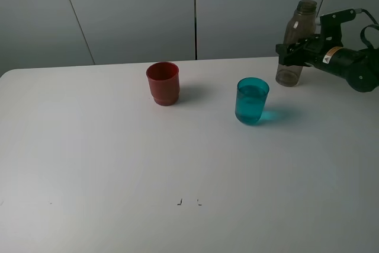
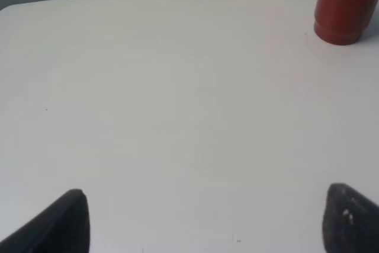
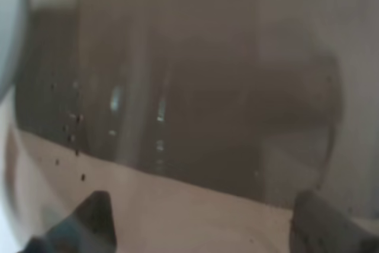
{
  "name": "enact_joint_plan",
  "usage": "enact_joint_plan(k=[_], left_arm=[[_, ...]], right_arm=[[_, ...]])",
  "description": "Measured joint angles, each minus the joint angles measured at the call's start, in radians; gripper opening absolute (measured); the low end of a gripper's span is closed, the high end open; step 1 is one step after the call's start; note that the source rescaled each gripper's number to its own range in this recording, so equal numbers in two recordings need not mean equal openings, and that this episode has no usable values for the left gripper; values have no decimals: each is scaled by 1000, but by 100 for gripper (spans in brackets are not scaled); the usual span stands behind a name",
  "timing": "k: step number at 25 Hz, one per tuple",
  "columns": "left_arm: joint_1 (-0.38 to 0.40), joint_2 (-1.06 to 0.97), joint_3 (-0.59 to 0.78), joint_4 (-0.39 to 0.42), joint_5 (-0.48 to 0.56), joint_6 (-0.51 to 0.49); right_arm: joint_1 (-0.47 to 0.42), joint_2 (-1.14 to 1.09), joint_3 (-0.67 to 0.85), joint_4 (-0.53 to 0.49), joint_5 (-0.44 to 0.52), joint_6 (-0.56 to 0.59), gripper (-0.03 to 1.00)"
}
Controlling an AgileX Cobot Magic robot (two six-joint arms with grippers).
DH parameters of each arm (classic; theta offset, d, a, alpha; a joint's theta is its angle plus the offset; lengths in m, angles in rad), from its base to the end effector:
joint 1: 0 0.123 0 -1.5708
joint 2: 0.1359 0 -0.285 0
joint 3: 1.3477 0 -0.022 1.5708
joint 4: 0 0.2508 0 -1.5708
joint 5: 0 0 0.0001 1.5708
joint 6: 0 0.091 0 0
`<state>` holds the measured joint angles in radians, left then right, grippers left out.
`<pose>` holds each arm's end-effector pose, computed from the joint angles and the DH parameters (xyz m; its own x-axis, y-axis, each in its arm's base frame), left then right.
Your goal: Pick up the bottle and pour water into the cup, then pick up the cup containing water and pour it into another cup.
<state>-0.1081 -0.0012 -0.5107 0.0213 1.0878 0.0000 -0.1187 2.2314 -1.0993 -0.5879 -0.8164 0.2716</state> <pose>-0.0072 0.0025 0.2781 -0.4657 0.0605 -0.8829 0.0959 0.9952 0.0176 0.4290 -0.0142 0.0901 -0.2662 -0.1119 -0.9574 -0.3180 0.9478 -0.0224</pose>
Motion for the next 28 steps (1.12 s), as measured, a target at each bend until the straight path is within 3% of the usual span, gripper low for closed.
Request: enact_joint_plan(k=[8,9,10,13,15,28], left_arm=[[0,0,0,0,0,0],[0,0,0,0,0,0],[0,0,0,0,0,0],[0,0,0,0,0,0],[0,0,0,0,0,0],[0,0,0,0,0,0]], right_arm=[[0,0,0,0,2,4,0],[0,0,0,0,2,4,8],[0,0,0,0,2,4,23],[0,0,-2,0,9,9,82],[0,0,-2,0,16,21,96],[0,-79,58,-78,127,74,100]])
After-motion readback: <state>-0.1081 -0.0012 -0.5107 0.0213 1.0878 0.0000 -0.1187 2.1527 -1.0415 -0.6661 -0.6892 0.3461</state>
